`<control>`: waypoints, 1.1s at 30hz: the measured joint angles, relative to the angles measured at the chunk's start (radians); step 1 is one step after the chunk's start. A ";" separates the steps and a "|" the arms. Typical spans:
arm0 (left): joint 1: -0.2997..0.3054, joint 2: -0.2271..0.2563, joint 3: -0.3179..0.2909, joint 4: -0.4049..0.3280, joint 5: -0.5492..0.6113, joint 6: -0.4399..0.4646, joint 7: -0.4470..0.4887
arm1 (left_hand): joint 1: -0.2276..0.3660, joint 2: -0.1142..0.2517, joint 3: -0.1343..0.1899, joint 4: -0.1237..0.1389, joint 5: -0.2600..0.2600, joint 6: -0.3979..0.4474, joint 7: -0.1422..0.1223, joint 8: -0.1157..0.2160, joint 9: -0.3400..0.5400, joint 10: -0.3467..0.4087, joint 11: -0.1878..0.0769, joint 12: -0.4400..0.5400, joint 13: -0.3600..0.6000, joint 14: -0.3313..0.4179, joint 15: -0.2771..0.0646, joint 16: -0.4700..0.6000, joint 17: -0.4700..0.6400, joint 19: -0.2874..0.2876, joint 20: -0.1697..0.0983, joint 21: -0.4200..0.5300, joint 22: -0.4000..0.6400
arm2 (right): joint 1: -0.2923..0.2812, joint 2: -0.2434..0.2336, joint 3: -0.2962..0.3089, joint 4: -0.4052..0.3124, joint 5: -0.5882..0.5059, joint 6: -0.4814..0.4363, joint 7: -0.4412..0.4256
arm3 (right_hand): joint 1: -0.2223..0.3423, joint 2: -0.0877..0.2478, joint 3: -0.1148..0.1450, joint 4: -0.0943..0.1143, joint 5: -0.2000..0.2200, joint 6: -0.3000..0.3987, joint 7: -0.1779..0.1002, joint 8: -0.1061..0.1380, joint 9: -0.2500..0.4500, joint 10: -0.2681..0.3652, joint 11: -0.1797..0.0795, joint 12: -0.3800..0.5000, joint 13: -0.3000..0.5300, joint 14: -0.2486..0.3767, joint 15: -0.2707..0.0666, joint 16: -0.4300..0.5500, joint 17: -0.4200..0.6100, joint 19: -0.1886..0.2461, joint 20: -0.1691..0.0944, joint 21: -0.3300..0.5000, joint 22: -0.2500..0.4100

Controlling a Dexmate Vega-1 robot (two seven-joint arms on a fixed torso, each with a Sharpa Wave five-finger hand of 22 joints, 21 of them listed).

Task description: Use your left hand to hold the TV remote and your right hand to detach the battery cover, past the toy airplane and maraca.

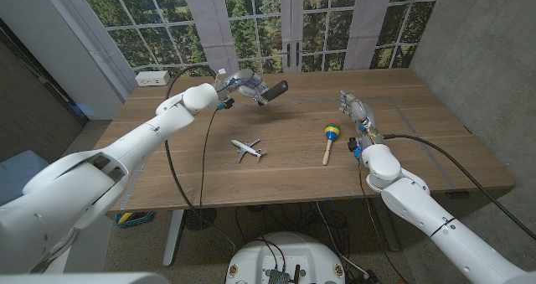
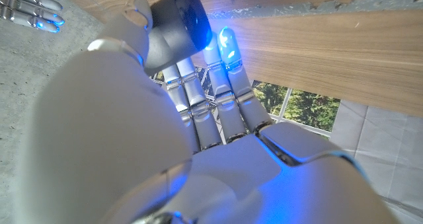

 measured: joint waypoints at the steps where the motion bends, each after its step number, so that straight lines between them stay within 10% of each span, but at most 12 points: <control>1: 0.001 -0.001 0.000 -0.002 -0.001 -0.001 -0.001 | 0.000 0.000 0.000 0.000 0.000 0.000 0.000 0.000 0.000 0.000 0.000 0.000 0.001 0.000 0.000 0.000 0.001 -0.001 -0.001 0.002 0.000 | 0.001 -0.001 -0.001 -0.002 -0.001 -0.004 0.001 | 0.000 0.000 0.000 0.000 0.000 0.000 0.000 0.000 0.000 0.000 0.000 0.000 0.001 0.012 -0.002 0.001 0.001 0.006 0.006 0.000 0.000; 33: 0.011 -0.018 -0.001 -0.022 -0.008 -0.010 -0.013 | 0.000 0.000 0.000 0.000 0.000 0.000 0.000 -0.012 0.009 0.009 0.002 -0.020 0.017 0.000 0.000 -0.015 0.032 -0.027 0.005 0.053 -0.032 | 0.062 -0.014 -0.061 -0.055 -0.052 -0.122 0.020 | 0.018 -0.034 -0.023 -0.006 -0.004 0.004 -0.003 0.012 0.000 0.012 -0.008 0.006 0.012 0.032 -0.009 0.012 0.016 0.026 0.024 0.005 0.005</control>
